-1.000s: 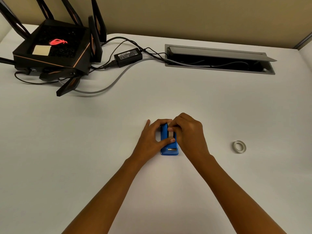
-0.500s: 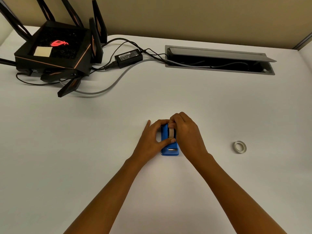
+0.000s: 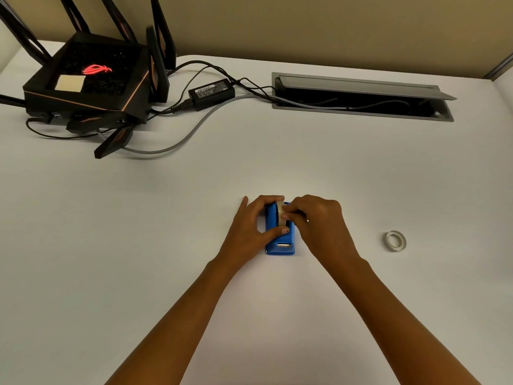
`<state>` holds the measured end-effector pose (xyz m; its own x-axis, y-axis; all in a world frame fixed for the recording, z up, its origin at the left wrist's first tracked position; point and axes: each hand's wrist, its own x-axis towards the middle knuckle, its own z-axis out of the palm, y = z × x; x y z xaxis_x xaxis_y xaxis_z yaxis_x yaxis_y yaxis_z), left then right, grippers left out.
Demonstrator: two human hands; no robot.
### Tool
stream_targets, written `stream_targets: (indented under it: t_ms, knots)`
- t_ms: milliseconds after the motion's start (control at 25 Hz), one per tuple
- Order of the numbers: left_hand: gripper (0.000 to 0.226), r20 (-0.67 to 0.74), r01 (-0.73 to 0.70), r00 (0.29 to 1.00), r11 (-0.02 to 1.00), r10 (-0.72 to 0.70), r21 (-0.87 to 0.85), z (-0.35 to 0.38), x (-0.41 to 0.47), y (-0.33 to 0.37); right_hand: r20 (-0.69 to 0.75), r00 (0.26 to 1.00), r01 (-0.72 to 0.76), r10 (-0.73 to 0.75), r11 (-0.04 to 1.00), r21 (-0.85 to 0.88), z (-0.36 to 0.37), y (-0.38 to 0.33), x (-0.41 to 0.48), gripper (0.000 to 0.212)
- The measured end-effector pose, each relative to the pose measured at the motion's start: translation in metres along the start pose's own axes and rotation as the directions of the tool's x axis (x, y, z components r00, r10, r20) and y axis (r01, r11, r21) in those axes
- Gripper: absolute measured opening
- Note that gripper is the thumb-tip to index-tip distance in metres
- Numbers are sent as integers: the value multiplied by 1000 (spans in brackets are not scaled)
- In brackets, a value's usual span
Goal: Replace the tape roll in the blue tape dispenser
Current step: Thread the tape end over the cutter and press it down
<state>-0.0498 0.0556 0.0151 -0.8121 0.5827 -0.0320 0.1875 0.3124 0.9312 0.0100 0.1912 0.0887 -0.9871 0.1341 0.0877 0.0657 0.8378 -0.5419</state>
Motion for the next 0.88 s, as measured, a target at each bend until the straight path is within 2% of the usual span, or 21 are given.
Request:
stream_targets:
  t_ms: [160,280,360,440,520,600,680,800,880]
  knots:
    - [50,-5,19,1000,1000,-19,10,0,0,-1,138,990,52,-34,990,-130,-6,1,12,20]
    - [49,-7,29,1000,1000,-28,11,0,0,-1,231,966,171,-114,954,-245,-10,-2,17,14]
    - [51,-20,41,999,999,-41,13,1,0,0,222,956,255,-194,922,-290,-12,-5,18,8]
    - [54,-27,49,998,999,-49,18,1,1,1,174,957,272,-231,921,-279,-12,-7,18,17]
    - [54,-26,51,998,998,-51,21,1,0,1,161,948,310,-275,914,-263,-10,-8,20,17]
    - [52,-19,52,998,999,-52,16,0,0,1,183,954,275,-239,938,-210,-10,-4,24,4]
    - [51,-20,49,999,999,-49,14,0,0,1,177,974,163,-139,978,-129,-15,1,23,10]
    - [50,-19,48,999,999,-47,24,1,0,2,6,997,71,-71,997,0,-21,3,17,12]
    - [47,-15,43,999,999,-42,17,1,0,2,-24,998,63,-63,998,20,-18,1,13,10]
